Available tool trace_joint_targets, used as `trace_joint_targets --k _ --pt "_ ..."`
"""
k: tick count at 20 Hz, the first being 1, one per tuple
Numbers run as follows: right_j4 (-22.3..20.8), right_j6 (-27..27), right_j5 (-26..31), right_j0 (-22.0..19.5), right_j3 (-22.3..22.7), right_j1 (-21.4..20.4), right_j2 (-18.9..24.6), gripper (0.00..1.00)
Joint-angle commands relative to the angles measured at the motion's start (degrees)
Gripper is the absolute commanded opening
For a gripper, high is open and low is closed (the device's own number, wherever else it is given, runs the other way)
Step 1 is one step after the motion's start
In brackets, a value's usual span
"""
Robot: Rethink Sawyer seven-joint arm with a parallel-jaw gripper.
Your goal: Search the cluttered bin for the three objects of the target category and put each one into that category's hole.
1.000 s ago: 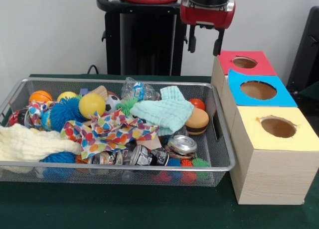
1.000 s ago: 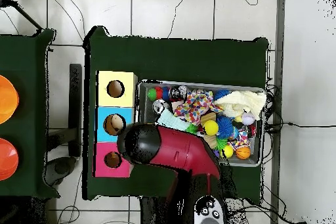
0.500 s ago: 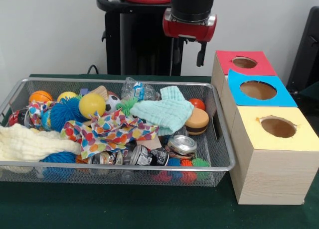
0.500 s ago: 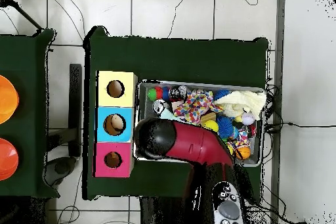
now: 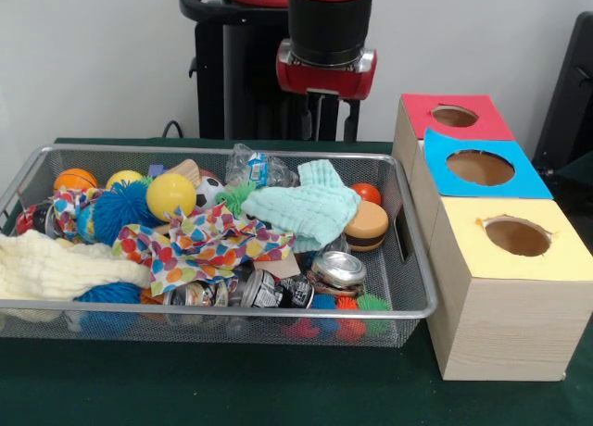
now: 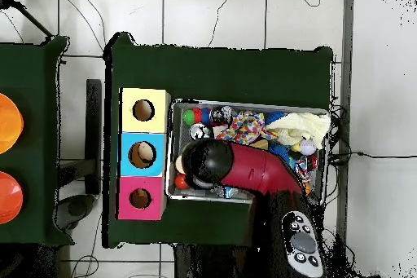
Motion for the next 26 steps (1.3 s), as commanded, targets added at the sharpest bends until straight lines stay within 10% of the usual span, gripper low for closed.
trace_joint_targets --k 1,26 --pt "-3.6 -9.79 2.57 -4.6 -1.95 1.84 9.46 1.0" --pt "-10.39 -6.94 -3.2 -10.92 3.23 1.83 17.37 1.0"
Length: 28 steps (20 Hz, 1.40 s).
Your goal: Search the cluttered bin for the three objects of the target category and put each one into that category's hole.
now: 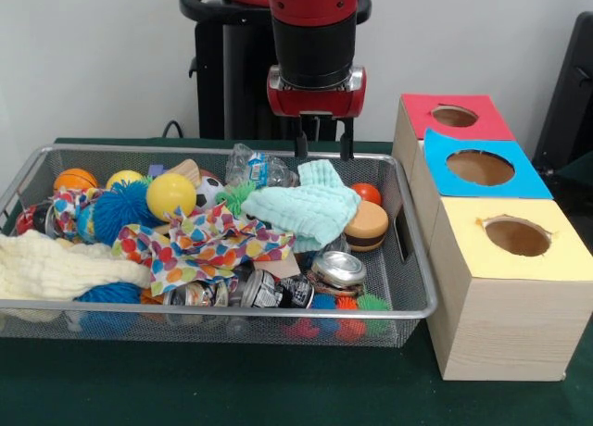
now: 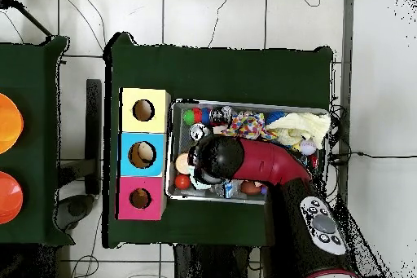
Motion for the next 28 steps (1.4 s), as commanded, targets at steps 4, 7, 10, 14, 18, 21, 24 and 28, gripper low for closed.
trace_joint_targets --k 4,7,10,14,18,21,24,28 --pt "-2.44 -6.62 1.39 -2.6 3.11 -2.37 7.96 1.0" --pt "-1.56 -5.43 3.58 -2.18 2.11 -2.95 8.39 1.0" --pt "-1.43 -4.69 5.03 -1.67 0.81 -2.58 8.47 1.0" --pt "-1.51 -3.88 5.84 -1.16 1.29 -3.91 8.2 1.0" --pt "-2.77 -3.35 3.02 -0.87 2.08 -2.9 7.88 1.0" --pt "-2.84 -3.27 3.21 -0.57 2.94 -4.08 7.81 1.0" --pt "-3.16 -2.68 2.44 0.06 3.07 -3.38 7.61 1.0" --pt "-7.98 1.08 -12.94 2.41 3.05 7.03 5.81 1.0"
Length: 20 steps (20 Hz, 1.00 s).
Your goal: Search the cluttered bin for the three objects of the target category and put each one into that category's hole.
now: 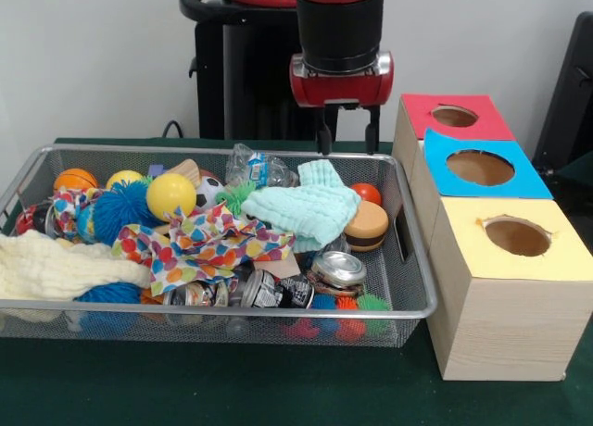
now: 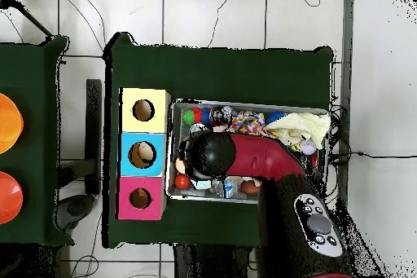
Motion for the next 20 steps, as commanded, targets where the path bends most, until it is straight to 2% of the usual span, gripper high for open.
trace_joint_targets --k 1,4,7,13,20 --pt "-8.43 2.36 -16.17 3.3 1.43 12.6 1.21 1.0" --pt "-10.59 4.5 -23.27 5.71 -2.54 19.12 -0.83 1.0" --pt "-10.44 4.41 -25.87 5.76 -4.14 21.93 -0.7 1.0" --pt "-8.67 3.83 -24.62 6.72 -6.33 23.62 -1.27 1.0" --pt "-7.29 3.12 -20.91 5.71 -5.89 21.76 -0.26 1.0"
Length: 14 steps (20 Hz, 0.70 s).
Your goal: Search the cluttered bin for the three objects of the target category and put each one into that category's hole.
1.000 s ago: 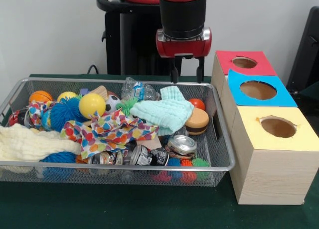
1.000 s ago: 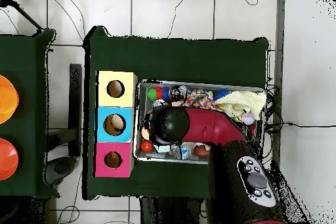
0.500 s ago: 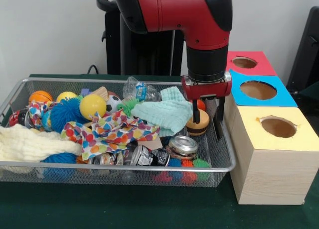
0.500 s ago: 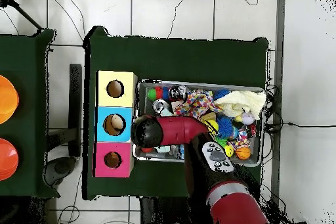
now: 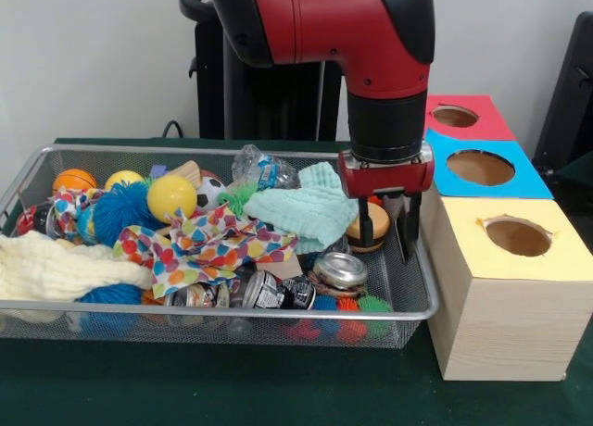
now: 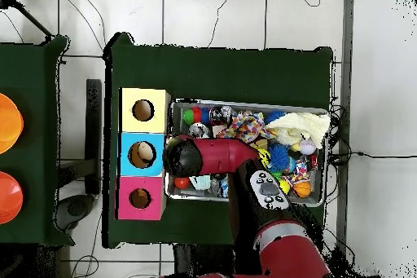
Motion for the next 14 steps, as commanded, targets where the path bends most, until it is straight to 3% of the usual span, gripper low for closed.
trace_joint_targets --k 1,14 --pt "-1.48 3.01 0.65 -0.6 -2.06 9.56 1.53 1.0" --pt "-1.62 0.8 2.6 -3.46 -0.77 8.35 3.62 1.0"
